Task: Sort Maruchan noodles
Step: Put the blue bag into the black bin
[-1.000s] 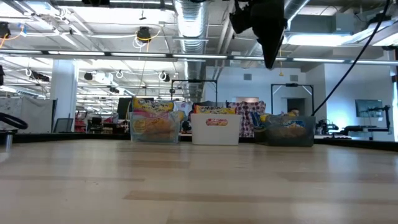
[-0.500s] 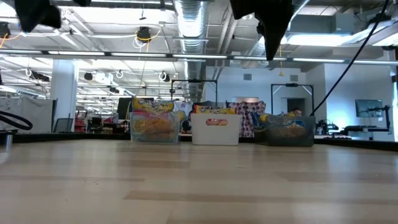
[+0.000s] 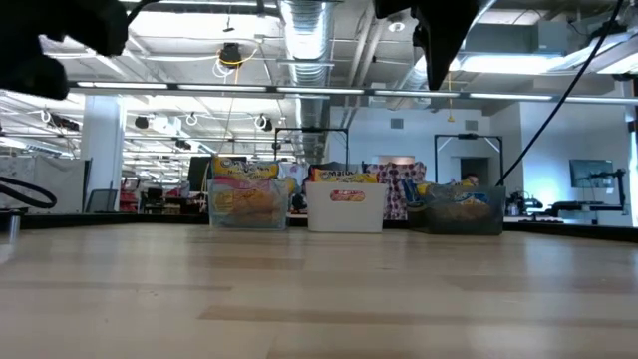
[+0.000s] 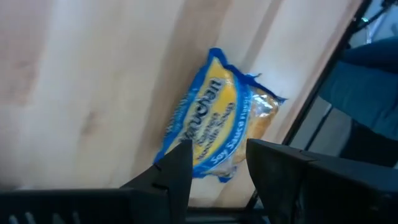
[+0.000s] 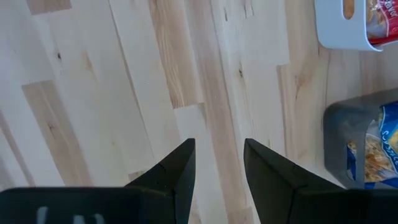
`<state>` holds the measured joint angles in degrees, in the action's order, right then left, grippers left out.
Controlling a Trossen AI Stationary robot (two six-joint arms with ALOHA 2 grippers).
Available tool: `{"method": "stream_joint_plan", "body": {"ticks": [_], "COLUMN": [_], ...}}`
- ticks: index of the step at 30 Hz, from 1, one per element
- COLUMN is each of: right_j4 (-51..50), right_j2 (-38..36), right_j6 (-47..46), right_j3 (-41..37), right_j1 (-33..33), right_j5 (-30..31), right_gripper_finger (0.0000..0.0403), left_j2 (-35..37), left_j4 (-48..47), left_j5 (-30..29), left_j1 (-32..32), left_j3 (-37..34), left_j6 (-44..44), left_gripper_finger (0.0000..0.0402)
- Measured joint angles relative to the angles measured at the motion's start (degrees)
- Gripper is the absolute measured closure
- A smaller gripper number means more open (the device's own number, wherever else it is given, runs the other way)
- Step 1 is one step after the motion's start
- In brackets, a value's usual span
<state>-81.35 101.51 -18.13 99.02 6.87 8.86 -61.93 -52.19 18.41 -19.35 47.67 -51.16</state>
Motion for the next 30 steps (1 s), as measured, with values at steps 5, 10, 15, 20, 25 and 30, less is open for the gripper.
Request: {"method": "stream_joint_plan", "body": {"ticks": [5, 10, 15, 20, 25, 30], "right_j4": [0.1, 0.6, 1.1, 1.1, 1.1, 1.1], "right_j2": [0.0, 0.0, 0.0, 0.0, 0.0, 0.0], "right_j6": [-0.5, -0.5, -0.4, -0.4, -0.4, -0.4], "right_j3": [0.0, 0.0, 0.0, 0.0, 0.0, 0.0], "right_j1": [0.2, 0.2, 0.2, 0.2, 0.2, 0.2], "right_j5": [0.0, 0.0, 0.0, 0.0, 0.0, 0.1], "right_gripper_finger": [0.0243, 0.0243, 0.0243, 0.0243, 0.0243, 0.0243], "left_j2": [0.0, 0.0, 0.0, 0.0, -0.1, -0.1], "left_j4": [7.3, 12.4, 16.1, 20.3, 20.4, 20.6], "left_j5": [0.4, 0.2, -2.0, -2.7, -5.4, -5.9], "left_j1": [-3.8, -6.3, -8.1, -9.3, -9.5, -9.5], "left_j3": [-4.6, -8.6, -11.8, -14.4, -15.0, -15.0], "left_j6": [-3.1, -6.4, -6.5, -2.6, -0.3, 0.3], "left_gripper_finger": [0.0264, 0.0264, 0.0264, 0.0265, 0.0264, 0.0257]}}
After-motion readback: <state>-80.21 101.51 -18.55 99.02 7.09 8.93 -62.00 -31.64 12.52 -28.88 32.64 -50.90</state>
